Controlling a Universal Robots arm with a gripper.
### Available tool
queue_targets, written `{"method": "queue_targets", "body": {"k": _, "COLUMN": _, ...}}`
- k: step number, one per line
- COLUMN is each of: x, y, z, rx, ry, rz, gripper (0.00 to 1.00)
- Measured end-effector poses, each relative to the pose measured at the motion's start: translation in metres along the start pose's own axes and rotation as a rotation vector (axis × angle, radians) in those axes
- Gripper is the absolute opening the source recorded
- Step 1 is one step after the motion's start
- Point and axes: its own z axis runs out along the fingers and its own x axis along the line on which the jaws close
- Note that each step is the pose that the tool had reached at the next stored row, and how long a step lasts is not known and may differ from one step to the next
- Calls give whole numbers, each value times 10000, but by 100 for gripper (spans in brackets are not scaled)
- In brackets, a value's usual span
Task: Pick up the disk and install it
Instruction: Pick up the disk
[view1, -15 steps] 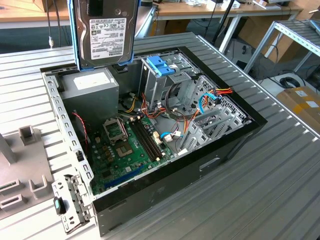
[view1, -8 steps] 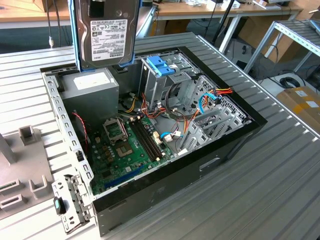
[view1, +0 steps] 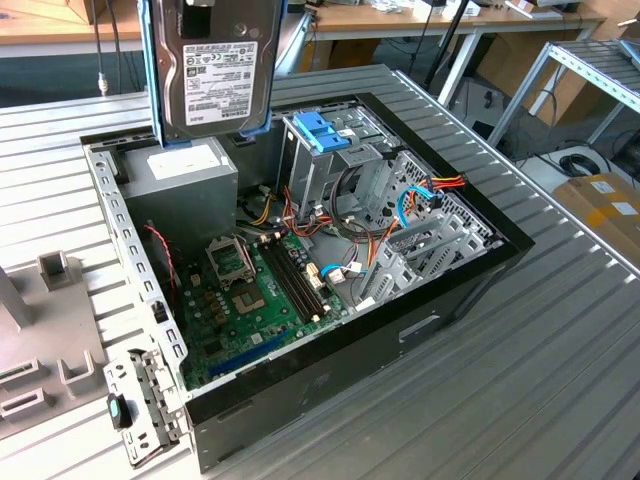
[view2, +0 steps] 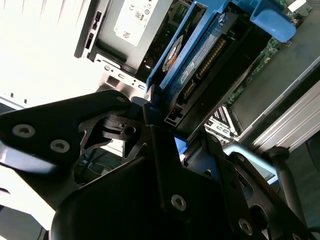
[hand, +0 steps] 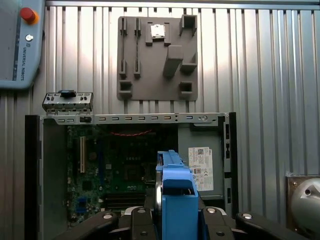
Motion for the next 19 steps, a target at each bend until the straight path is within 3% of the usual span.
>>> {"method": "queue_targets", "body": {"k": 19, "x": 77, "y": -2, "z": 9, "rx": 0, "ry": 0, "rz": 0, "gripper": 37}}
